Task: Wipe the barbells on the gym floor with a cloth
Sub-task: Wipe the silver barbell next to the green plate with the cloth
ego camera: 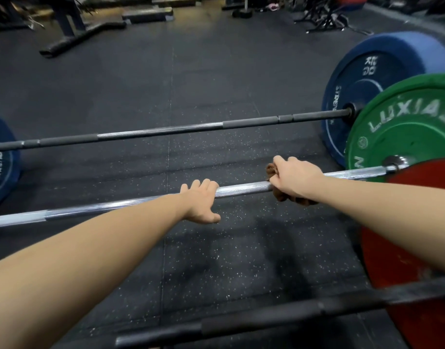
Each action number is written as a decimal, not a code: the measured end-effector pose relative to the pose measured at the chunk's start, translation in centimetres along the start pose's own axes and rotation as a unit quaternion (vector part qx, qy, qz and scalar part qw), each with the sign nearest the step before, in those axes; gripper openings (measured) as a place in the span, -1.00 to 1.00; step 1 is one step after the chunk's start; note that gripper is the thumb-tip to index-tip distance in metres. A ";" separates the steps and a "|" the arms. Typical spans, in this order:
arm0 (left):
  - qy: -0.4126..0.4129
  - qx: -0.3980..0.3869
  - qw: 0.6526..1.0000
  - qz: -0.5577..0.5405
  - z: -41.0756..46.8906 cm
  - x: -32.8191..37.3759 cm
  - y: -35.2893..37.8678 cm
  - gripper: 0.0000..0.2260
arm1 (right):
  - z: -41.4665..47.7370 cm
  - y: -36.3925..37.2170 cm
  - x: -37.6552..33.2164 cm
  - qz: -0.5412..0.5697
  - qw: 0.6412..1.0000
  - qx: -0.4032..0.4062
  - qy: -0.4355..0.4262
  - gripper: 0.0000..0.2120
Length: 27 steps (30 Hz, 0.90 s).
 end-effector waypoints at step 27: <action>-0.007 0.013 0.997 -0.076 -0.9 -1.3 0.0 -0.22 | -0.7 -0.1 -0.8 0.008 0.998 -0.017 0.065 -0.83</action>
Point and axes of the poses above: each hand's wrist, its own z-axis towards the middle knuckle, its own y-axis out of the palm, x = y × z, the point moved 1 cm from there along z, towards the middle knuckle, and after that the axes turned 2 degrees about -y, right-handed, at the moved point
